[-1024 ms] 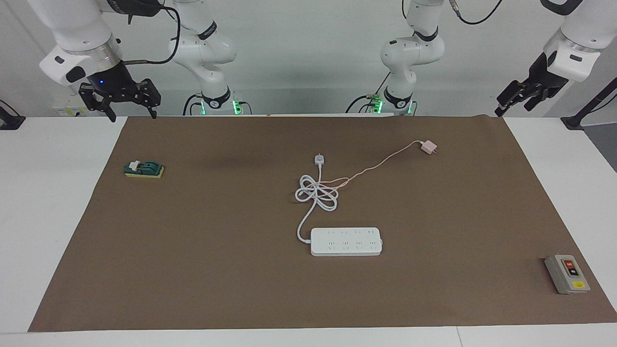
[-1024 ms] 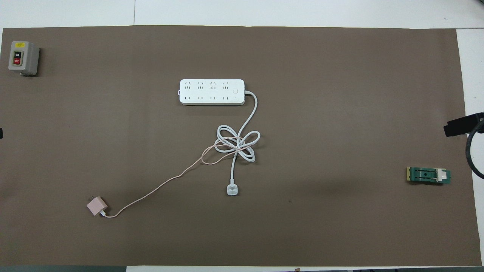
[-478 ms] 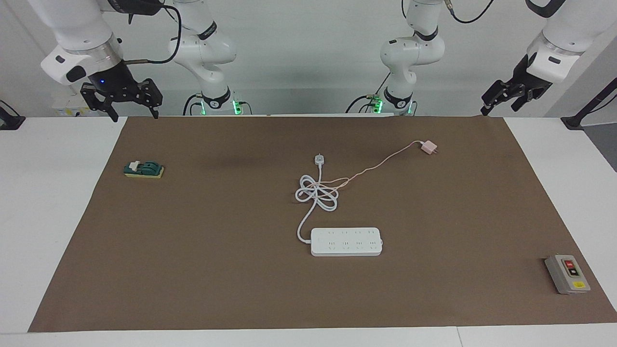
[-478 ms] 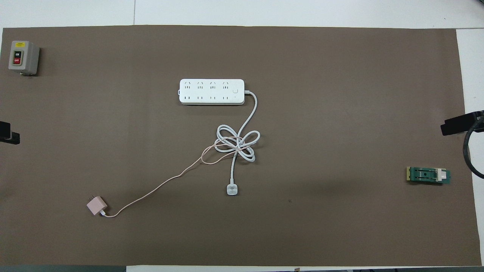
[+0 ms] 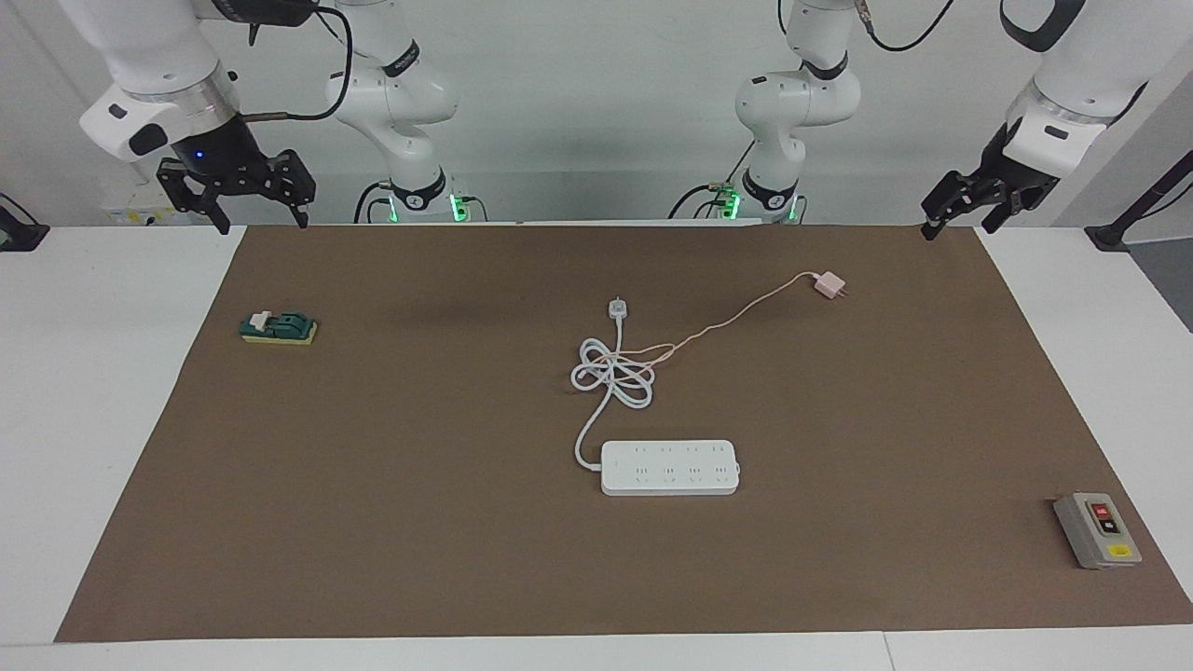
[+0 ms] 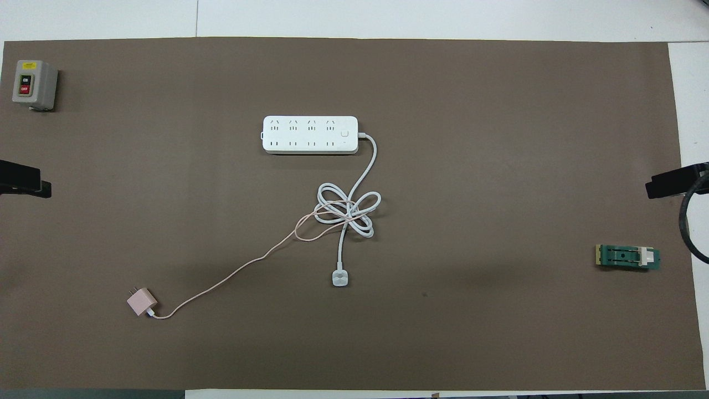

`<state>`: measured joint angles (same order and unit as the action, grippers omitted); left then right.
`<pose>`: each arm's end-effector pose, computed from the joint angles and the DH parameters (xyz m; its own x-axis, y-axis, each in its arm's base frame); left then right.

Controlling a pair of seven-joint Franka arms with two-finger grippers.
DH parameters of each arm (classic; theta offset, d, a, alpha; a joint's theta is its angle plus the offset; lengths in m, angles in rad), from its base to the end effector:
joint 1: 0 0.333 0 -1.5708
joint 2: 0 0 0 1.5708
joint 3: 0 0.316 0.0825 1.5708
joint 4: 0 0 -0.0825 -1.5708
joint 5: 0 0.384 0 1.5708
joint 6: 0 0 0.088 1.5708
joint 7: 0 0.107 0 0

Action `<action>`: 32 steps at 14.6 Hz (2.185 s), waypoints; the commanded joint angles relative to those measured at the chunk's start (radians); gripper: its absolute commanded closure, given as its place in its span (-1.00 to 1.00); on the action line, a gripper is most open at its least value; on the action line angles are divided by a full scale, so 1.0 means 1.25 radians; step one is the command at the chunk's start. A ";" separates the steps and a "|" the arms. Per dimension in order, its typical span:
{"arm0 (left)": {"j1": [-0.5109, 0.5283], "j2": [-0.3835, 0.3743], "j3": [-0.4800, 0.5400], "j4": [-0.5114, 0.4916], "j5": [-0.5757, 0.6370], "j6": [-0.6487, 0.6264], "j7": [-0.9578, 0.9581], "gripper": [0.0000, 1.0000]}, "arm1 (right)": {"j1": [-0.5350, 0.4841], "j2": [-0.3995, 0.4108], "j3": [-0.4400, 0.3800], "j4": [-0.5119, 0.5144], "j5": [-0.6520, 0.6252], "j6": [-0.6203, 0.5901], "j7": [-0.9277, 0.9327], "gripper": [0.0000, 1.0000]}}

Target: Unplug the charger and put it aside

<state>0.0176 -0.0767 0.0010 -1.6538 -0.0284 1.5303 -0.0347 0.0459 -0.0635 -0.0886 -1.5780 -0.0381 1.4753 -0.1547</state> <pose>0.5254 0.0067 0.6235 0.9975 0.0521 -0.0477 0.0534 -0.9982 0.0268 0.5241 -0.0284 0.6471 0.9931 0.1085 -0.0439 0.1097 -0.9936 0.0260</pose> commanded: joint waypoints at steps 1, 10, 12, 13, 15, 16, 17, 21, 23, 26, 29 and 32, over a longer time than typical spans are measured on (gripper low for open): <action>-0.014 -0.011 0.005 -0.026 0.015 0.007 0.008 -1.00 | -0.007 -0.020 0.011 -0.025 0.015 0.011 0.040 -1.00; -0.013 -0.020 0.005 -0.062 0.014 0.020 0.007 -1.00 | -0.007 -0.020 0.011 -0.024 0.016 0.013 0.045 -1.00; -0.026 -0.018 0.007 -0.069 0.010 0.048 0.007 -1.00 | -0.007 -0.020 0.012 -0.024 0.016 0.013 0.045 -1.00; -0.028 -0.018 0.007 -0.071 0.010 0.060 0.007 -1.00 | -0.007 -0.020 0.012 -0.024 0.016 0.013 0.045 -1.00; -0.037 -0.015 0.007 -0.080 0.012 0.075 0.009 -1.00 | -0.007 -0.020 0.012 -0.024 0.016 0.013 0.044 -1.00; -0.043 -0.010 0.007 -0.080 0.014 0.077 0.011 -1.00 | -0.007 -0.020 0.012 -0.023 0.016 0.014 0.044 -1.00; -0.044 -0.007 0.007 -0.080 0.017 0.077 0.013 -1.00 | -0.007 -0.020 0.012 -0.024 0.016 0.014 0.044 -1.00; -0.051 0.005 0.007 -0.065 0.025 0.078 0.013 -1.00 | -0.007 -0.020 0.012 -0.024 0.016 0.013 0.044 -1.00; -0.056 0.004 0.007 -0.059 0.024 0.078 0.008 -1.00 | -0.007 -0.020 0.012 -0.024 0.017 0.014 0.044 -1.00; -0.061 0.001 0.003 -0.060 0.024 0.077 0.011 -1.00 | -0.007 -0.020 0.012 -0.024 0.018 0.014 0.043 -1.00; -0.062 0.001 0.003 -0.059 0.021 0.077 0.013 -1.00 | -0.007 -0.020 0.012 -0.023 0.018 0.014 0.043 -1.00; -0.062 -0.002 0.003 -0.059 0.019 0.069 0.034 -1.00 | -0.007 -0.020 0.012 -0.022 0.018 0.014 0.043 -1.00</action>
<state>-0.0476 -0.0736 -0.0030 -1.7310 -0.0208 1.6166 -0.0218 0.0463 -0.0658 -0.0831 -1.5784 -0.0336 1.4753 -0.1177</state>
